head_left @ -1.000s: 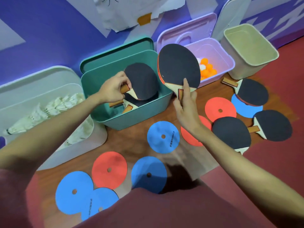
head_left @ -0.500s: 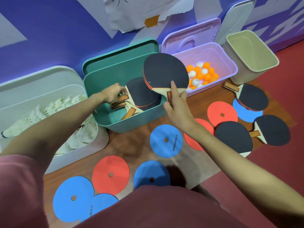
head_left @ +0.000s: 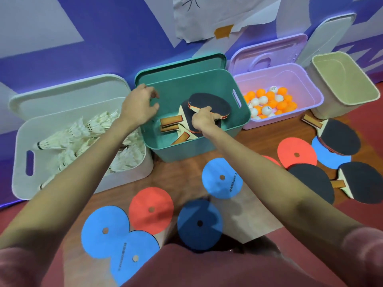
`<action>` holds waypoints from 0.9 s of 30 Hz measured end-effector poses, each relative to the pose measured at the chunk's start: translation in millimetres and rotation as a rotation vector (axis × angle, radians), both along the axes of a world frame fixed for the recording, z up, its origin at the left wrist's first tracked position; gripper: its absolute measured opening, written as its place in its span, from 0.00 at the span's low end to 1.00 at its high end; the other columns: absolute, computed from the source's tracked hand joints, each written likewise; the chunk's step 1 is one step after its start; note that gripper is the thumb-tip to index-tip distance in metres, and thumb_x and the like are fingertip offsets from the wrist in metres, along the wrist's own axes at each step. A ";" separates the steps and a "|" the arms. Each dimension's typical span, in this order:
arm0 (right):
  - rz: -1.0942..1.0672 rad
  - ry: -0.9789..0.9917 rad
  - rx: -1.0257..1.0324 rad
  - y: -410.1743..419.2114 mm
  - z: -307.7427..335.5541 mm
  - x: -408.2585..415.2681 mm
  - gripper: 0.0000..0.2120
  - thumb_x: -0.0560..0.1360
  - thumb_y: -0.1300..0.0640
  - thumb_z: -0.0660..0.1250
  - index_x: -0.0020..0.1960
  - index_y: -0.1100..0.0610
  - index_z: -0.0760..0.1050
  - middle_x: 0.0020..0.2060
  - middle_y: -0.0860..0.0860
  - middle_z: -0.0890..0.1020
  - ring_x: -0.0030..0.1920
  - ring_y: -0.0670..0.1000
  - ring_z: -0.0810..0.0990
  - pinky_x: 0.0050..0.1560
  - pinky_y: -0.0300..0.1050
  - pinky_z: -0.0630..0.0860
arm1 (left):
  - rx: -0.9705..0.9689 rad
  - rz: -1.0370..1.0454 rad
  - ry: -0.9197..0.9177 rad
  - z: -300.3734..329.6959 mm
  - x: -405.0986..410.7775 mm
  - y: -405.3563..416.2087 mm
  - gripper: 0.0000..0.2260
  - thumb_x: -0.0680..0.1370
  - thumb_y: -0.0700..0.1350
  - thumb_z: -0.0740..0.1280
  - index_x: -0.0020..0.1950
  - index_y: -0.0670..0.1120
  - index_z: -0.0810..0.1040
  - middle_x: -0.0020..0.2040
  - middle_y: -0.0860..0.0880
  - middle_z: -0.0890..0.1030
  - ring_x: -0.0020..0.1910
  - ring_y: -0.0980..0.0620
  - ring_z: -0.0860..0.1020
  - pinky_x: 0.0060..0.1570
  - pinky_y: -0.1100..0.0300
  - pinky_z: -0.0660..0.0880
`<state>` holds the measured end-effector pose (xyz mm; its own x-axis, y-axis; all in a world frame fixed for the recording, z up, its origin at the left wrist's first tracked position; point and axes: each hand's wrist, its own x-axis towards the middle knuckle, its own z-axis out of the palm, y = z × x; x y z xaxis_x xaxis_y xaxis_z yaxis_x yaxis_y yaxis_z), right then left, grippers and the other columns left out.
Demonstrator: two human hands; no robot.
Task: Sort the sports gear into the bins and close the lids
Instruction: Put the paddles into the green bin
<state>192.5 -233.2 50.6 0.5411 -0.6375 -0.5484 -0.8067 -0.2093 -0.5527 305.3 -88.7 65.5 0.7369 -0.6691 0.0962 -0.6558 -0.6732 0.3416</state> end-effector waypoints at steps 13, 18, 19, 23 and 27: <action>0.305 0.184 -0.034 5.6 -12.0 0.9 0.27 0.78 0.58 0.56 0.75 0.63 0.54 0.74 0.60 0.57 0.68 0.62 0.64 0.64 0.49 0.69 | -0.095 0.101 0.020 17.6 -48.0 22.0 0.11 0.74 0.42 0.67 0.55 0.44 0.79 0.53 0.43 0.78 0.51 0.45 0.78 0.51 0.52 0.74; 0.245 -0.025 -0.122 -8.1 0.1 -12.3 0.28 0.76 0.61 0.62 0.72 0.64 0.55 0.68 0.64 0.60 0.67 0.64 0.64 0.64 0.51 0.65 | -0.062 0.117 -0.012 25.8 -68.7 13.5 0.10 0.74 0.42 0.66 0.55 0.43 0.79 0.53 0.44 0.78 0.51 0.44 0.78 0.50 0.51 0.75; 0.265 -0.110 -0.181 -11.6 4.4 -19.9 0.27 0.75 0.62 0.62 0.70 0.64 0.57 0.67 0.64 0.61 0.66 0.64 0.64 0.65 0.51 0.64 | -0.062 0.122 -0.023 27.5 -73.8 10.1 0.10 0.74 0.42 0.66 0.55 0.43 0.79 0.53 0.44 0.78 0.51 0.44 0.78 0.50 0.52 0.75; 0.310 -0.476 -0.496 -34.1 11.1 -75.2 0.29 0.73 0.63 0.61 0.73 0.63 0.58 0.64 0.63 0.65 0.66 0.62 0.63 0.67 0.51 0.60 | -0.224 0.151 -0.088 29.4 -108.3 -11.3 0.10 0.74 0.41 0.65 0.54 0.43 0.77 0.52 0.45 0.77 0.47 0.48 0.78 0.45 0.56 0.72; 0.241 -0.590 -0.626 -77.1 -7.8 -153.4 0.31 0.70 0.62 0.62 0.72 0.63 0.61 0.65 0.65 0.66 0.66 0.64 0.64 0.68 0.55 0.60 | -0.446 0.166 -0.105 21.5 -163.5 -45.3 0.08 0.72 0.39 0.63 0.50 0.43 0.77 0.49 0.47 0.76 0.42 0.54 0.76 0.43 0.60 0.70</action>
<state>39.1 -310.3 42.9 0.7831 -0.5592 0.2722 -0.3224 -0.7392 -0.5913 141.8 -134.0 87.0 0.8014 -0.4198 0.4261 -0.5980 -0.5749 0.5585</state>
